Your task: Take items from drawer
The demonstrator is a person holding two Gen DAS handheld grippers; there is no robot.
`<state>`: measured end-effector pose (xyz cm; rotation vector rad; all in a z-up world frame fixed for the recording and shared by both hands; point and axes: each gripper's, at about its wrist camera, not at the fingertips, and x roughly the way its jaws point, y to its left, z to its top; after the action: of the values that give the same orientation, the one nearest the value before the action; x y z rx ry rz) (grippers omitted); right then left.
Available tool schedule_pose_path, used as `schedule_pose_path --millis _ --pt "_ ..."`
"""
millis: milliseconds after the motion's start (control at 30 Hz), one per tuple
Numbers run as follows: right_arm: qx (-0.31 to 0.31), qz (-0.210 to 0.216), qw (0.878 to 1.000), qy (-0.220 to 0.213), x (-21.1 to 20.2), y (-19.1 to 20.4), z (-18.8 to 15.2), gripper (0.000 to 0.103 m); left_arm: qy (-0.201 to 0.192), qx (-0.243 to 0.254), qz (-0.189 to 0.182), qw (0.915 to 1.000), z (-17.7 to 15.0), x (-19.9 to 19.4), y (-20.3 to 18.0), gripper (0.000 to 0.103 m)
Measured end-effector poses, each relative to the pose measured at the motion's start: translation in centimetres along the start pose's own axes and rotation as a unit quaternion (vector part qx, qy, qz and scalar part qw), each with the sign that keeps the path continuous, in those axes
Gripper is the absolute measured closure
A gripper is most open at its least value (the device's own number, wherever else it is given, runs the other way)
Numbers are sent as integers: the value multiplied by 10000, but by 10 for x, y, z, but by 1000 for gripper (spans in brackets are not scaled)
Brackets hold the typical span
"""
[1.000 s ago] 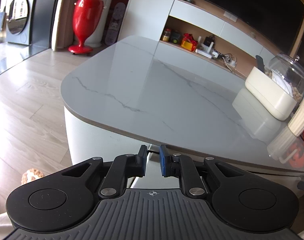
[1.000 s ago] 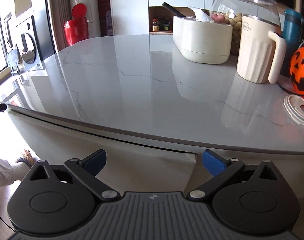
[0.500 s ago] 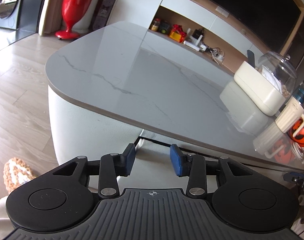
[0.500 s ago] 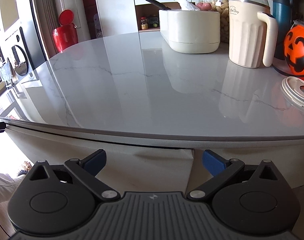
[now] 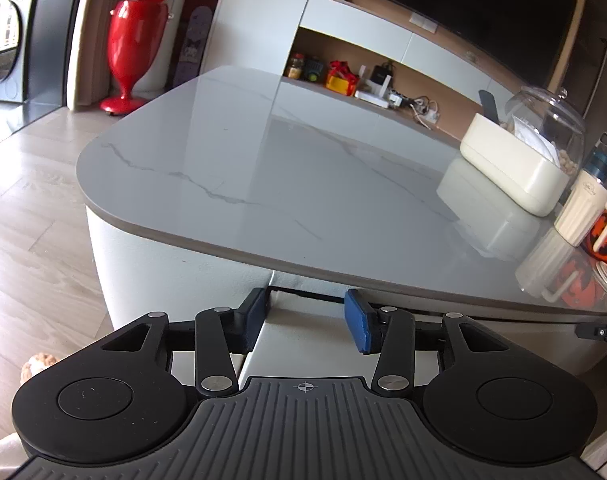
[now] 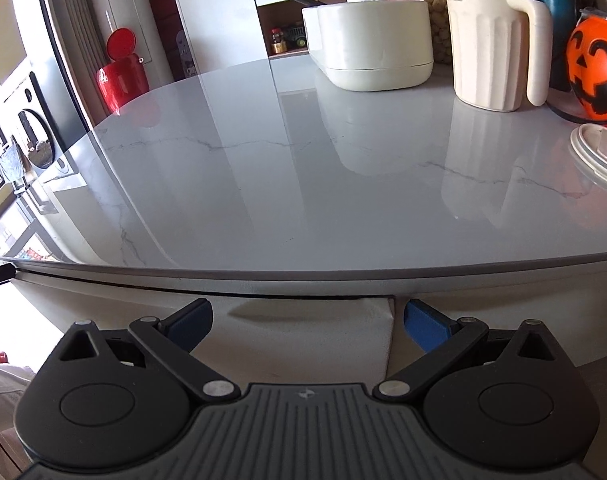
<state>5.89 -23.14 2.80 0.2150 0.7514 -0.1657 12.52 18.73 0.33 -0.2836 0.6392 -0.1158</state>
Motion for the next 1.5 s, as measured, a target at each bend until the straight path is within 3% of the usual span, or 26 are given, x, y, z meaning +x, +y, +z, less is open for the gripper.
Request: schedule_pose_path --millis 367,433,500,567,633,800,933,1100,1300,1500 --pt "-182 100 9997 96 -5 5 -4 0 228 -82 -136 9996 -1 -7 -1 43" --pt "-229 142 9995 158 -10 4 -7 1 182 -26 0 9998 -2 -17 -6 51" --pt "-286 106 9993 208 -16 5 -7 3 -148 183 143 9996 -5 -34 -16 57" --pt "-366 -206 9991 -80 -30 14 -7 3 -317 467 160 9983 -4 -47 -36 57" --pt "-437 -388 9979 -261 -37 29 -5 3 -124 624 84 9979 -1 -44 -56 56" --pt "21 -237 9997 -68 -16 62 3 3 260 955 -34 9951 3 -14 -106 56" --pt "-125 -694 9975 -27 6 83 5 3 322 1158 93 9927 3 2 -131 56" --pt "-145 -963 9951 188 22 90 8 0 547 1273 136 9903 2 16 -140 56" --pt "-91 -814 9957 438 23 85 13 0 819 1439 311 9857 -5 31 -139 57" --pt "-71 -774 9961 428 15 85 4 0 1028 1375 315 9846 -11 36 -132 56"
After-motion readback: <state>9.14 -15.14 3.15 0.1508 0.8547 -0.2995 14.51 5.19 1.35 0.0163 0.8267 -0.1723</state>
